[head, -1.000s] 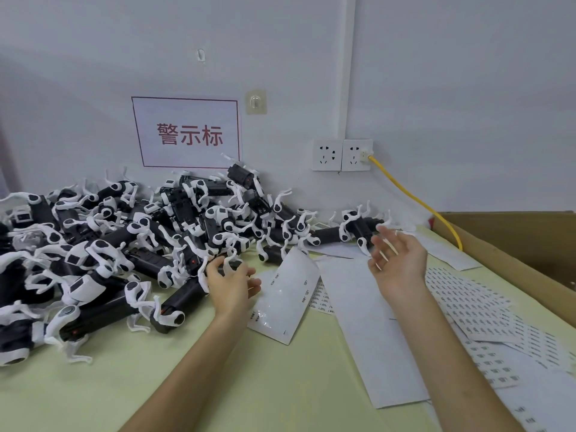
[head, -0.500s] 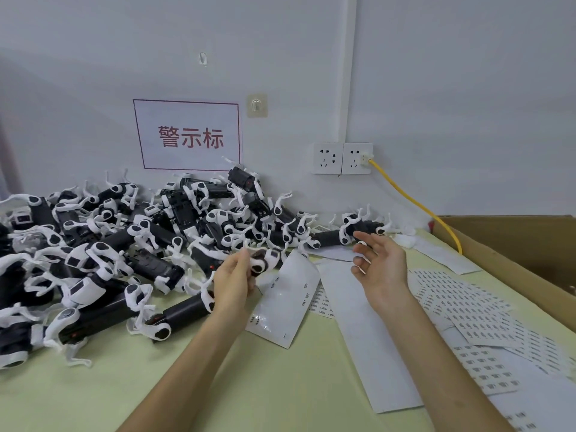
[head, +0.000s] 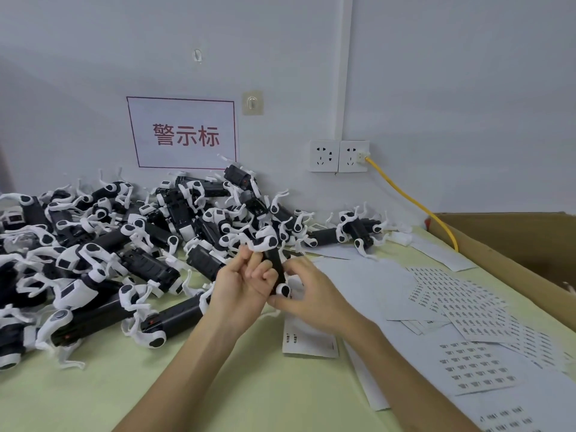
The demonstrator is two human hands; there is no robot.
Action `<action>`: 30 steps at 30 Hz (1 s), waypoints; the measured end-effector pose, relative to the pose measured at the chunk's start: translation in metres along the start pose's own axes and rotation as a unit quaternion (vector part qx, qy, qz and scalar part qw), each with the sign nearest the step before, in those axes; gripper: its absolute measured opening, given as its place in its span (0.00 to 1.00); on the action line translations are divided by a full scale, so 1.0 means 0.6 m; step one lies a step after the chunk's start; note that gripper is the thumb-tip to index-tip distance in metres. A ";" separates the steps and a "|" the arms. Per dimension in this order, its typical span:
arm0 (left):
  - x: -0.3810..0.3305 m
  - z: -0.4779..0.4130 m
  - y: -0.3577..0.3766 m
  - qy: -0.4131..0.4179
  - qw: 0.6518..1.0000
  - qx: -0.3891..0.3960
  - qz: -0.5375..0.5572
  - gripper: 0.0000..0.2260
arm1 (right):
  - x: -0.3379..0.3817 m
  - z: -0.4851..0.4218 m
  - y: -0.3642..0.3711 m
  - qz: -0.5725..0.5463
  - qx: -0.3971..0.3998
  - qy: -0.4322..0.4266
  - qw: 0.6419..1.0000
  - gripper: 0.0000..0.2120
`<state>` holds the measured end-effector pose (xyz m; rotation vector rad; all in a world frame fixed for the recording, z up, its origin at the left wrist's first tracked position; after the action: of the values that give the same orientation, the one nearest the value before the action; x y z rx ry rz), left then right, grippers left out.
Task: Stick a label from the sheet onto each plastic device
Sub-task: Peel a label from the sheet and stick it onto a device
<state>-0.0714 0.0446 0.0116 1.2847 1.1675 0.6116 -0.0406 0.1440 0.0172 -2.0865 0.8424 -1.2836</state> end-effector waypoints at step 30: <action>-0.017 0.009 -0.002 0.098 0.914 -0.054 -0.389 0.12 | 0.029 0.015 -0.065 -0.216 -0.154 0.005 0.964 0.08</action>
<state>-0.0703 0.0334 0.0131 0.5774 1.6507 0.2005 -0.0177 0.1578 0.0515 -2.6204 0.6391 -1.4543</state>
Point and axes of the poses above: each hand's wrist, its own z-axis away from the middle knuckle, its own y-axis out of the palm, x = y × z, the point moved 10 cm from there along -z, towards the middle knuckle, and after that the axes turned 8 degrees about z, right-handed, at the moved point
